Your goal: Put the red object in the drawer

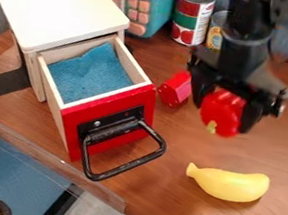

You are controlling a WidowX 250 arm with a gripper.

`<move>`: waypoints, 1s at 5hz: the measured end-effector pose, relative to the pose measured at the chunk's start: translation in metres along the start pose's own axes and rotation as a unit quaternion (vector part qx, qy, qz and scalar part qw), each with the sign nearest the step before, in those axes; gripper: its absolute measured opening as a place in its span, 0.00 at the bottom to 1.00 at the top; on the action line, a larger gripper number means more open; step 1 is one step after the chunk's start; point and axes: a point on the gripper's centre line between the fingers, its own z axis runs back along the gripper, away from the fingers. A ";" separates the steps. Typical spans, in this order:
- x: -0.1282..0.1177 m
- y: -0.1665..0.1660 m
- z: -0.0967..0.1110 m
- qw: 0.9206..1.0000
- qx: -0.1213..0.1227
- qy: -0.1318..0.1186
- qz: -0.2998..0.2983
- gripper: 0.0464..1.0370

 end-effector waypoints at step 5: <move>-0.059 0.143 0.059 0.976 0.087 -0.025 0.196 0.84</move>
